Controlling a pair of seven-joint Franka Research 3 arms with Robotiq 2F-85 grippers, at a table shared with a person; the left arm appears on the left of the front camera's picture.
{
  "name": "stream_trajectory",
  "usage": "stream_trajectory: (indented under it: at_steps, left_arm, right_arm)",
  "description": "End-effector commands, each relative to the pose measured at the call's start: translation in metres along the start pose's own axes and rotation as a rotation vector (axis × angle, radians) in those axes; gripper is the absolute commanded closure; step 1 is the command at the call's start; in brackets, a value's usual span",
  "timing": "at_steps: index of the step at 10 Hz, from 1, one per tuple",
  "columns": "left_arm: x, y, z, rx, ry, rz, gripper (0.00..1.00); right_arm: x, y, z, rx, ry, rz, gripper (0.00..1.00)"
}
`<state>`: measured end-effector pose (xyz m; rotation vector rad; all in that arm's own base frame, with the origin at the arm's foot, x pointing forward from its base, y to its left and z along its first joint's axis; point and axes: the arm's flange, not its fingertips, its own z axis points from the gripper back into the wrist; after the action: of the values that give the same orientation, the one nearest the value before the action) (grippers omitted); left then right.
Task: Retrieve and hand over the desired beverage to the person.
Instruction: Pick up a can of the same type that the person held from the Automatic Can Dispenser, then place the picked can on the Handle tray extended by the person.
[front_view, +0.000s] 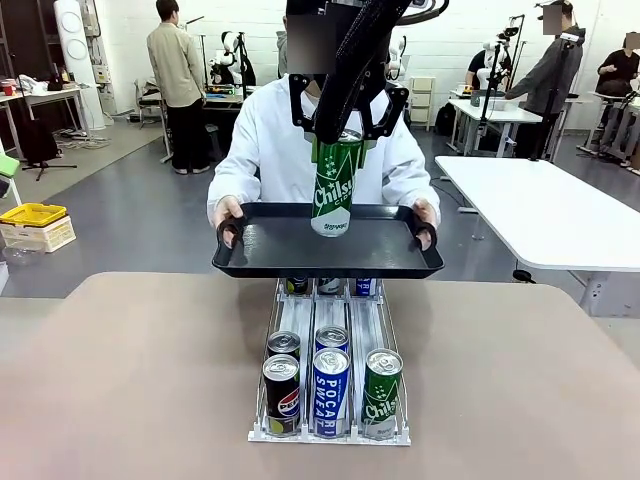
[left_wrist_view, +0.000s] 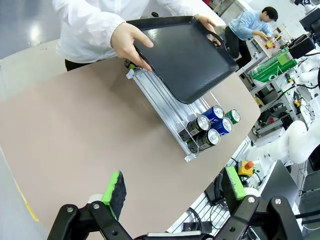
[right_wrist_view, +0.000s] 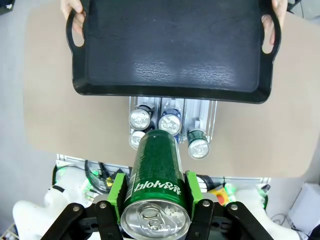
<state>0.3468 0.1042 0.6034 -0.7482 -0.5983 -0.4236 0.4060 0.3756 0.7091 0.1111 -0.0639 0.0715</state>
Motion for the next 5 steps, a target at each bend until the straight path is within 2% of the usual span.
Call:
stream_trajectory:
  at_steps: [1, 5]
  left_arm:
    - [0.0003, 0.0009, 0.0005, -0.012, -0.011, -0.017, 0.00]
    - [0.0003, 0.0009, 0.0005, -0.012, -0.011, -0.017, 0.00]
  right_arm:
    - [-0.0054, -0.0030, 0.0022, 0.013, -0.001, -0.009, 0.55]
    - [-0.0054, -0.0030, 0.0022, 0.013, -0.001, -0.009, 0.55]
